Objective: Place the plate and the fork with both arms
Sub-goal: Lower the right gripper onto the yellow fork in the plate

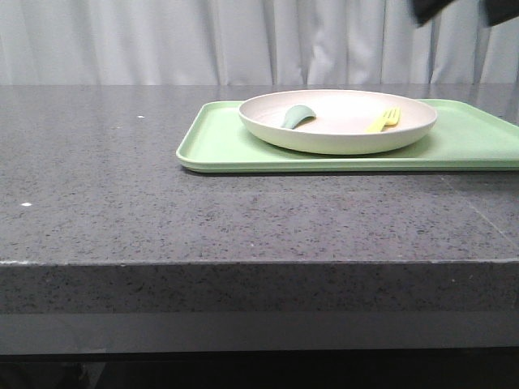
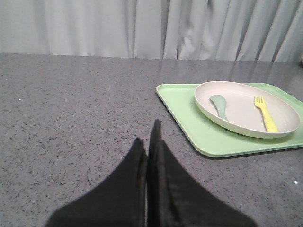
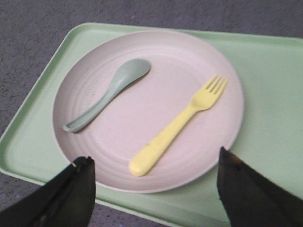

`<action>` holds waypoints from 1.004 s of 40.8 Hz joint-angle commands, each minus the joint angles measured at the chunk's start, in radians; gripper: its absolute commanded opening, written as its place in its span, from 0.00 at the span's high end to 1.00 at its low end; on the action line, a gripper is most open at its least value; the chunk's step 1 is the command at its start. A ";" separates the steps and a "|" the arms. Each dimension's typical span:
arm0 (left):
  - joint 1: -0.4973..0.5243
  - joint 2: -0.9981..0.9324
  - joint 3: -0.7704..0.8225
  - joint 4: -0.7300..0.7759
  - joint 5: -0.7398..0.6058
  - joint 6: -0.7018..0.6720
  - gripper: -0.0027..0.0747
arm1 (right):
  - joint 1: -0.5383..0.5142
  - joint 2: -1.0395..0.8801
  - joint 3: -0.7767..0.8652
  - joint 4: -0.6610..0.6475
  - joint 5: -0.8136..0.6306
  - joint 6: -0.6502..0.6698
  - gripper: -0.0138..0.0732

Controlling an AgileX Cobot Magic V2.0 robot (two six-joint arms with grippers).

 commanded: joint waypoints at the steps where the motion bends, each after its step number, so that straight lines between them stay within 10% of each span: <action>1: 0.001 -0.003 -0.025 0.000 -0.058 0.001 0.99 | 0.009 0.091 -0.154 0.051 0.050 0.029 0.20; 20: 0.001 -0.003 -0.025 0.000 -0.058 0.001 0.99 | -0.015 0.482 -0.500 0.025 0.276 0.226 0.20; 41: 0.001 -0.003 -0.025 0.000 -0.058 0.001 0.99 | -0.015 0.531 -0.525 -0.007 0.295 0.250 0.20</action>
